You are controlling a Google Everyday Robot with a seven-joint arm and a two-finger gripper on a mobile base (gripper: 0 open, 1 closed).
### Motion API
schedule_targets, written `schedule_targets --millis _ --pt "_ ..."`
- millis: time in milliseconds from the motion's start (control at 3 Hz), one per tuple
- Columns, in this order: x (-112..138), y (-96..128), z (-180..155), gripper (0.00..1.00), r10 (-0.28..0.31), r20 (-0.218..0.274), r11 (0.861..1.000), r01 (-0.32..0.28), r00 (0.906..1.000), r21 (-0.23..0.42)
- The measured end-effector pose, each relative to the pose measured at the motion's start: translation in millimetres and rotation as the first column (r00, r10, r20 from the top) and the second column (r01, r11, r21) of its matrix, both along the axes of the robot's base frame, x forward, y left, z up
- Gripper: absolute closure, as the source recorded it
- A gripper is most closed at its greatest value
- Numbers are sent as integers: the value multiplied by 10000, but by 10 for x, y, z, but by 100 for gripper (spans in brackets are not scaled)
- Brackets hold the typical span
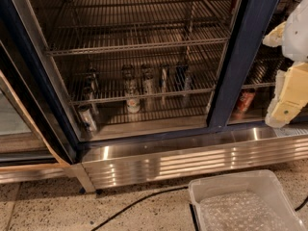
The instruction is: Pick redbull can from bottom shelf of fridge
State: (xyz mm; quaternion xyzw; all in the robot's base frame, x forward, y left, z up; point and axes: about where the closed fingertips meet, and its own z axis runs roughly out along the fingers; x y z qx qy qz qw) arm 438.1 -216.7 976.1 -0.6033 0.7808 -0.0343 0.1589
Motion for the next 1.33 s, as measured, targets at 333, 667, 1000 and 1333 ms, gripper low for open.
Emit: schedule_targets --millis 333,667,1000,1333 --pt "0 0 -2 0 -1 -2 10000 1 10000 -1" --pt "2 21 -153 0 -81 -173 10000 81 9998 -38" --pt "-35 110 -685 0 -155 -836 9998 167 9964 140" --pt "-118 218 -1364 0 34 -1504 9999 -17 9886 115"
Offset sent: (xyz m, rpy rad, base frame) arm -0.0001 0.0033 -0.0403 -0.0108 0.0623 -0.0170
